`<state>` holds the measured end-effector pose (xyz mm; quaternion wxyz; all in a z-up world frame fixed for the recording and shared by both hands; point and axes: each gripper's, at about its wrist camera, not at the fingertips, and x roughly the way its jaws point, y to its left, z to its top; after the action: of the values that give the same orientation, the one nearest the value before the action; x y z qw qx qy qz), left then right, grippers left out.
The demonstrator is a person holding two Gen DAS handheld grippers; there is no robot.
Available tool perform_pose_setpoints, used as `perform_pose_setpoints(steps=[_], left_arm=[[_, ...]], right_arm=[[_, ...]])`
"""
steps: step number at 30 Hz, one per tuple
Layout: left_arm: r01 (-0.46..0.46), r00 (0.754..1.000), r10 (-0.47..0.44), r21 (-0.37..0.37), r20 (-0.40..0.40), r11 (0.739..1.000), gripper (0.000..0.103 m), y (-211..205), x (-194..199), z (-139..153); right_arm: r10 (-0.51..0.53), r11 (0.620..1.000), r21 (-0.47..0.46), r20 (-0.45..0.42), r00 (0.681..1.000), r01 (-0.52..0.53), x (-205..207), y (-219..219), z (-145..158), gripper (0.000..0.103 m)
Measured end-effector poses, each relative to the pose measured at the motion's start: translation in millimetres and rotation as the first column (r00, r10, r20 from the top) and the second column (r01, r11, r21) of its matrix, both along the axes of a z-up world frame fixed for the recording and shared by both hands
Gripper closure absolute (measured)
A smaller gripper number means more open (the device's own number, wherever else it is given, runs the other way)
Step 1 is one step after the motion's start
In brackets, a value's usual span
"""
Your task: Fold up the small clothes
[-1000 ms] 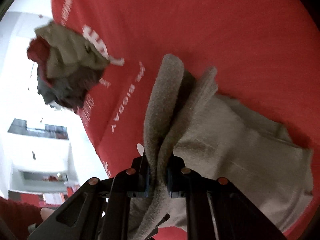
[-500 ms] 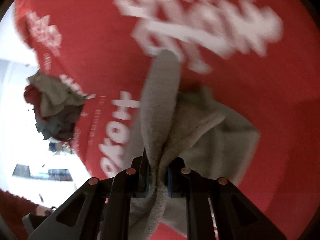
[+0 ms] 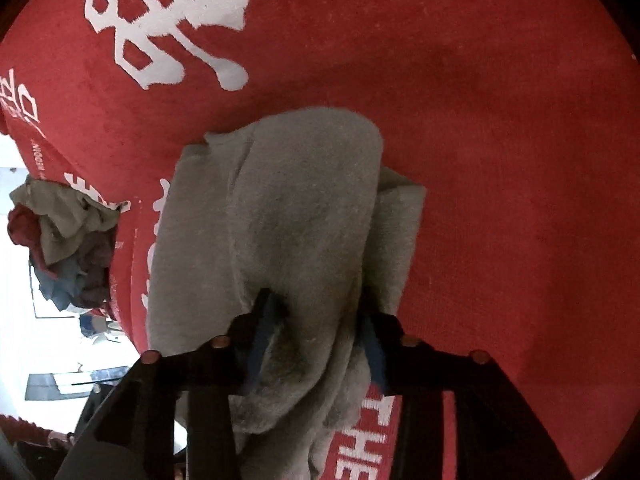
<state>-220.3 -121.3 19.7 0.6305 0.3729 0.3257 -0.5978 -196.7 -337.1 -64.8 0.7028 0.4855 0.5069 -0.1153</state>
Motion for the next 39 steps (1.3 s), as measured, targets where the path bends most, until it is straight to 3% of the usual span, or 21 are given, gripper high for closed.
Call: perform_pose_setpoints(steps=[4, 7, 10, 14, 15, 16, 17, 21, 24, 26, 28, 29, 33, 35, 38, 39], left_arm=[[-0.02, 1.0, 0.02, 0.006, -0.018, 1.0, 0.025, 25, 22, 16], [-0.111, 0.993, 0.113, 0.04, -0.046, 0.993, 0.025, 37, 61, 24], [-0.226, 0.969, 0.234, 0.089, -0.082, 0.97, 0.025, 40, 103, 21], [-0.321, 0.925, 0.35, 0.189, -0.145, 0.928, 0.025, 42, 144, -4], [-0.334, 0.915, 0.369, 0.208, -0.161, 0.919, 0.025, 42, 149, -10], [-0.337, 0.91, 0.378, 0.225, -0.172, 0.914, 0.025, 44, 152, -17], [-0.332, 0.912, 0.376, 0.24, -0.166, 0.912, 0.025, 46, 151, -23], [-0.304, 0.936, 0.341, 0.289, -0.086, 0.908, 0.025, 58, 149, -65], [-0.289, 0.941, 0.327, 0.289, -0.091, 0.913, 0.022, 66, 148, -68], [-0.29, 0.939, 0.33, 0.294, -0.094, 0.911, 0.022, 68, 148, -63], [-0.296, 0.937, 0.337, 0.303, -0.095, 0.906, 0.022, 72, 149, -57], [-0.299, 0.934, 0.343, 0.31, -0.097, 0.903, 0.022, 74, 150, -55], [-0.341, 0.918, 0.387, 0.329, -0.086, 0.881, 0.022, 81, 155, -44], [-0.357, 0.908, 0.408, 0.327, -0.101, 0.875, 0.022, 82, 159, -38], [-0.384, 0.886, 0.443, 0.321, -0.133, 0.866, 0.0, 82, 163, -32], [-0.387, 0.882, 0.448, 0.319, -0.144, 0.865, 0.0, 81, 164, -29]], right_arm=[[-0.07, 0.997, -0.042, -0.008, 0.998, 0.069, -23, 7, 24, 0.055], [-0.118, 0.992, -0.034, 0.04, 0.992, 0.119, -48, 24, 49, 0.055], [-0.12, 0.993, 0.014, 0.083, 0.989, 0.12, -68, 51, 62, 0.053], [-0.071, 0.997, -0.032, -0.055, 0.996, 0.069, -70, 78, 44, 0.053], [-0.078, 0.997, -0.013, -0.07, 0.995, 0.077, -72, 81, 35, 0.057], [-0.096, 0.995, 0.021, -0.055, 0.994, 0.097, -74, 82, 30, 0.079], [-0.104, 0.994, 0.036, -0.036, 0.994, 0.106, -74, 83, 29, 0.093], [-0.119, 0.993, 0.03, 0.002, 0.993, 0.118, -77, 96, 28, 0.096], [-0.111, 0.994, 0.003, -0.103, 0.988, 0.112, -93, 106, 3, 0.096], [-0.175, 0.984, 0.022, -0.108, 0.979, 0.179, -109, 105, -5, 0.091], [-0.247, 0.967, 0.022, -0.136, 0.959, 0.252, -123, 102, -2, 0.066], [-0.266, 0.962, 0.024, -0.145, 0.953, 0.272, -127, 102, 2, 0.06], [-0.259, 0.966, -0.036, -0.133, 0.957, 0.257, -125, 104, 32, 0.058], [-0.267, 0.963, -0.069, -0.071, 0.961, 0.262, -116, 101, 48, 0.058], [-0.302, 0.952, -0.057, 0.004, 0.953, 0.301, -99, 87, 54, 0.058], [-0.31, 0.949, -0.052, 0.003, 0.951, 0.31, -94, 84, 49, 0.058]])
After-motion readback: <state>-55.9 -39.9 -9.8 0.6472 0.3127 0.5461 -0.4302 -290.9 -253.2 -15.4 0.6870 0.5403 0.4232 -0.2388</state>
